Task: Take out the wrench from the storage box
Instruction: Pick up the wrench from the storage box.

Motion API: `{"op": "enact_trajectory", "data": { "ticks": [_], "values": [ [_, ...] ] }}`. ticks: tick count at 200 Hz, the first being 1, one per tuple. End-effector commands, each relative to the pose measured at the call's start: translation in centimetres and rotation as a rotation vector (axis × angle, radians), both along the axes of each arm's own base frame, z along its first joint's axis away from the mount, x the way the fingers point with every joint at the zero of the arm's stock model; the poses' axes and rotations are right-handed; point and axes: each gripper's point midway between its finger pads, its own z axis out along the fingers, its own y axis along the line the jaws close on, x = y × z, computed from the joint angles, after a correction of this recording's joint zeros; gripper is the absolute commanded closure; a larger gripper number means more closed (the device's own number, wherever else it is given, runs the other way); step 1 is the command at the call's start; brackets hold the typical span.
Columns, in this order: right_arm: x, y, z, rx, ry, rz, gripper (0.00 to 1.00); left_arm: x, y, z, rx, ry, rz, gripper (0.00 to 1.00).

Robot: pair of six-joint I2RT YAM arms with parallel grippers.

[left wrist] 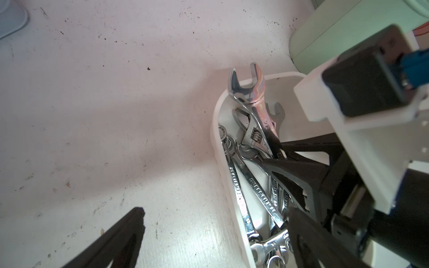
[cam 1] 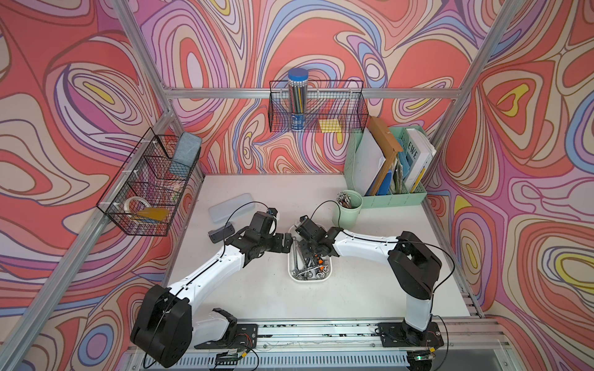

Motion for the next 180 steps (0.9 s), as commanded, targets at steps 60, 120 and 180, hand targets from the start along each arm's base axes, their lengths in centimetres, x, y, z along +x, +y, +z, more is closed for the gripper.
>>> {"op": "enact_trajectory", "data": {
  "ticks": [60,120,180],
  "values": [
    [0.3,-0.1,-1.2,-0.077,-0.004,-0.026,0.81,0.2,-0.7,-1.7,-0.036,0.054,0.002,0.01],
    [0.6,0.8,1.6,0.011,-0.067,-0.05,0.97,0.2,-0.5,-2.1,-0.028,0.065,0.017,0.01],
    [1.0,1.6,5.5,0.112,-0.186,-0.067,1.0,0.5,0.3,-1.4,-0.002,0.033,0.056,0.01]
  ]
}}
